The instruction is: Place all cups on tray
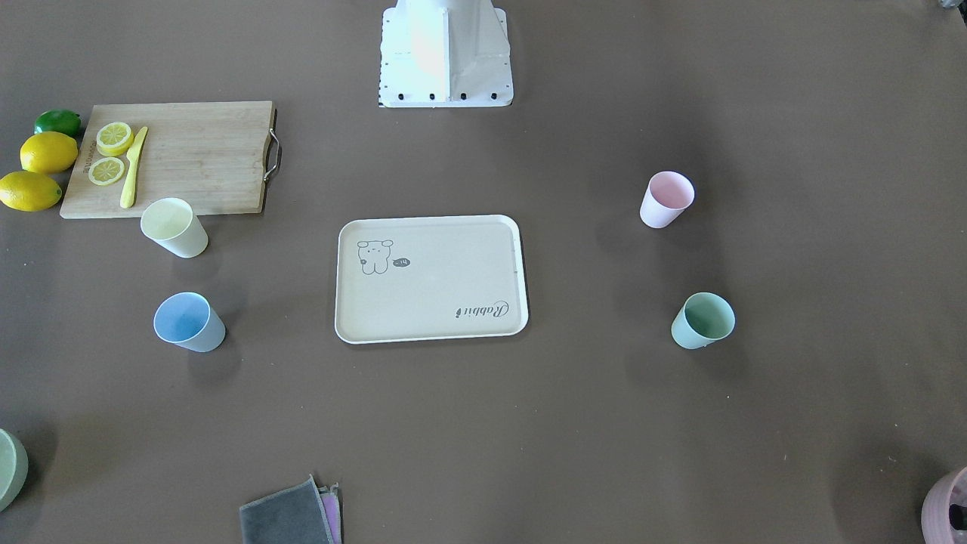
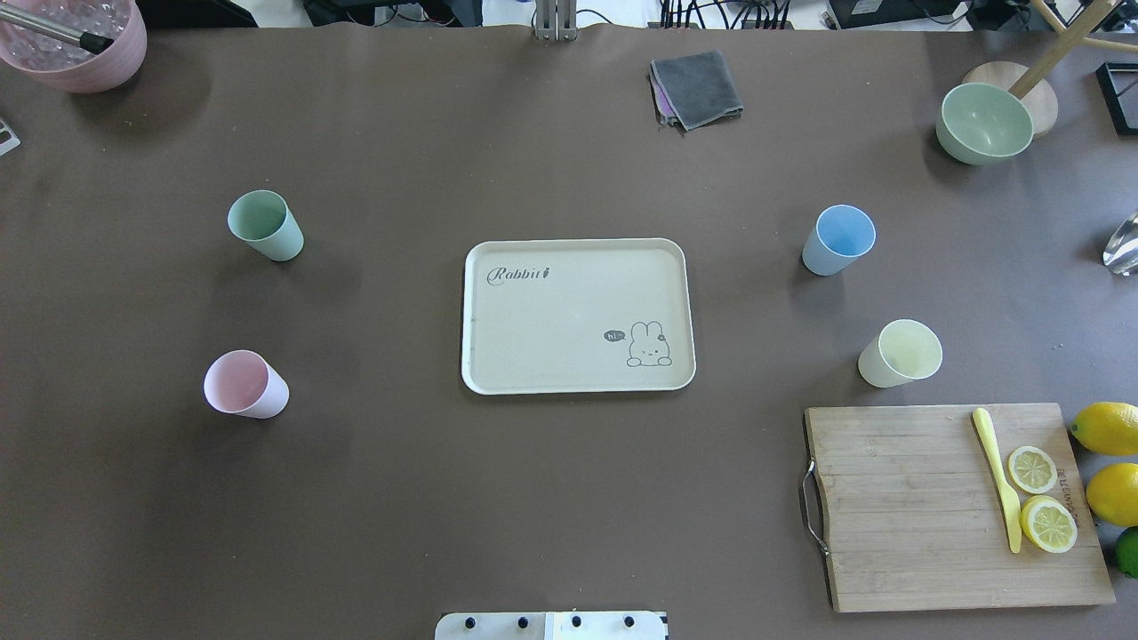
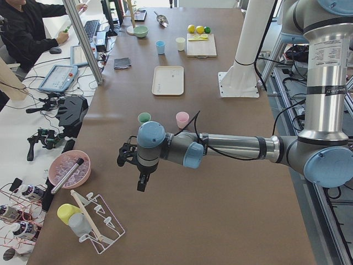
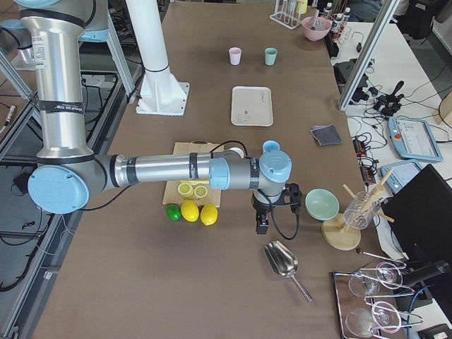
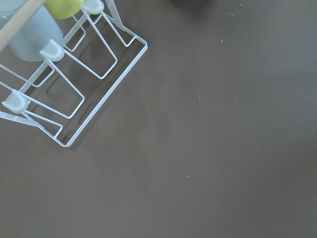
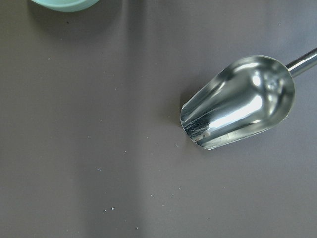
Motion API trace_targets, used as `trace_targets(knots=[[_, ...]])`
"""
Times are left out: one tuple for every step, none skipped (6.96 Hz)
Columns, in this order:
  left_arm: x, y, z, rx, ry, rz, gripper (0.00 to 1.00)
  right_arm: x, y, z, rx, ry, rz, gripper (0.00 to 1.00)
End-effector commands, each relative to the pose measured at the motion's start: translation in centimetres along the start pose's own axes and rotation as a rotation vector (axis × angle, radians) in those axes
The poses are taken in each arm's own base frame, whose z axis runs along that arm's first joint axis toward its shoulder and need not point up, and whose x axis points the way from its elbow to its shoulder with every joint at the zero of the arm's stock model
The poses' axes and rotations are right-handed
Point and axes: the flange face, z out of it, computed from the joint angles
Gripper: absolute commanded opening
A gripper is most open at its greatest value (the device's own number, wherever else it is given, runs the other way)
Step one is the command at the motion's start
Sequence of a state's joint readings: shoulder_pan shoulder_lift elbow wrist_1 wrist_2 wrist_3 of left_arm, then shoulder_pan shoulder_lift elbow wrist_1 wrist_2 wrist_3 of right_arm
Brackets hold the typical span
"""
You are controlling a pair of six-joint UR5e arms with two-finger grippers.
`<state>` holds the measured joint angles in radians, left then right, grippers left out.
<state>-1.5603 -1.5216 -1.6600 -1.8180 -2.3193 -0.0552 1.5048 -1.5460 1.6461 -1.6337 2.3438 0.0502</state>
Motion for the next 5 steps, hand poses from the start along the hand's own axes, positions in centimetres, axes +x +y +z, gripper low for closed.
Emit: trace_targets(knots=[[0.0, 0.0, 0.0, 0.001, 0.000, 0.001, 0.98, 0.0, 0.0, 0.0, 0.000, -0.002, 0.001, 1.00], [0.0, 0.1, 0.0, 0.001, 0.000, 0.001, 0.98, -0.1, 0.0, -0.1, 0.003, 0.000, -0.003, 1.00], [0.3, 0.0, -0.2, 0.005, 0.001, 0.006, 0.98, -1.0, -0.1, -1.0, 0.020, -0.003, -0.023, 1.00], [1.0, -0.6, -0.3, 0.010, 0.008, 0.020, 0.98, -1.3, -0.5, -1.5, 0.033, 0.018, -0.035, 1.00], [2.8, -1.3, -0.3, 0.015, 0.021, 0.059, 0.98, -2.1, -0.4, -2.2, 0.047, 0.012, -0.047, 1.00]])
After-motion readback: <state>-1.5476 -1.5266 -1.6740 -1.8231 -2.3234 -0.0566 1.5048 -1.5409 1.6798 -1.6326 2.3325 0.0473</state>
